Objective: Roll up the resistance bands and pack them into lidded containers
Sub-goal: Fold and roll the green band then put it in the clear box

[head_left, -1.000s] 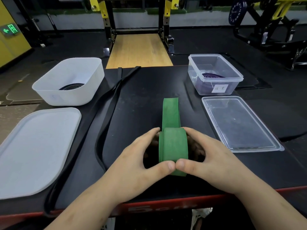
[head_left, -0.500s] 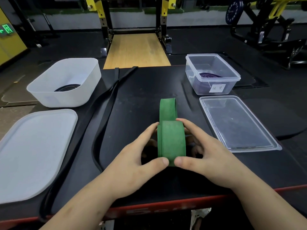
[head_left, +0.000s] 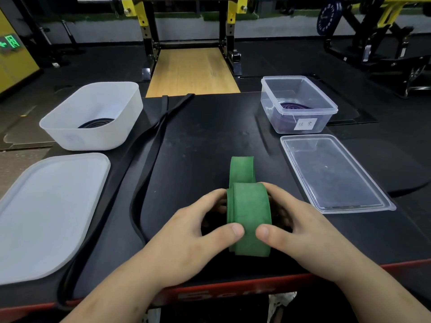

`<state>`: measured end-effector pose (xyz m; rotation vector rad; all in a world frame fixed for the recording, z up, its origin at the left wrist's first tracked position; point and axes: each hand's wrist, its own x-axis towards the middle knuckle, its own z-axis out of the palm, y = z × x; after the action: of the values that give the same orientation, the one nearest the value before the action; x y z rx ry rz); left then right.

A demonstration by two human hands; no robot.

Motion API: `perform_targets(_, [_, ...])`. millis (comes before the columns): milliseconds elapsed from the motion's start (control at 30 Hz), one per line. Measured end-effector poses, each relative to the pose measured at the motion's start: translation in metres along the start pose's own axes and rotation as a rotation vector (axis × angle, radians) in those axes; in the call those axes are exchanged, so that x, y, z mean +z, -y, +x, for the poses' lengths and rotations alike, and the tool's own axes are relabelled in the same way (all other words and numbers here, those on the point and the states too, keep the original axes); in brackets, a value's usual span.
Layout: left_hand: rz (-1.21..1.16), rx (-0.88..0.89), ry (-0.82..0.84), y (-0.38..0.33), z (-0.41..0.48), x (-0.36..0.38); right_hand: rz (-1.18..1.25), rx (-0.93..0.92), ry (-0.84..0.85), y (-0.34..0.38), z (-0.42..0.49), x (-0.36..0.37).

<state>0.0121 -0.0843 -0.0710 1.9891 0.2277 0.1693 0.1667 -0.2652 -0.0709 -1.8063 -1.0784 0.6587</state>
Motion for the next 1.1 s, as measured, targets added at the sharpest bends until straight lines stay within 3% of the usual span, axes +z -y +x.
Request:
perform_targets(200, [-0.027, 0.008, 0.016, 0.000, 0.005, 0.002, -0.001, -0.028, -0.029, -0.001, -0.002, 0.001])
perform_targets(533, [-0.014, 0.014, -0.001, 0.005, 0.007, 0.001, -0.074, 0.097, -0.210, 0.001, 0.015, 0.005])
perform_targets(667, [0.028, 0.019, -0.066, 0.005, 0.009, 0.006, 0.111, 0.061, -0.155, -0.005, 0.015, 0.002])
perform_targets(767, [0.035, 0.012, -0.092, 0.004, 0.010, 0.007, 0.061, 0.029, -0.030, -0.002, 0.010, -0.002])
perform_targets(1100, [0.112, 0.009, -0.087, 0.006, 0.001, 0.007, 0.037, 0.041, -0.115, -0.001, 0.000, 0.002])
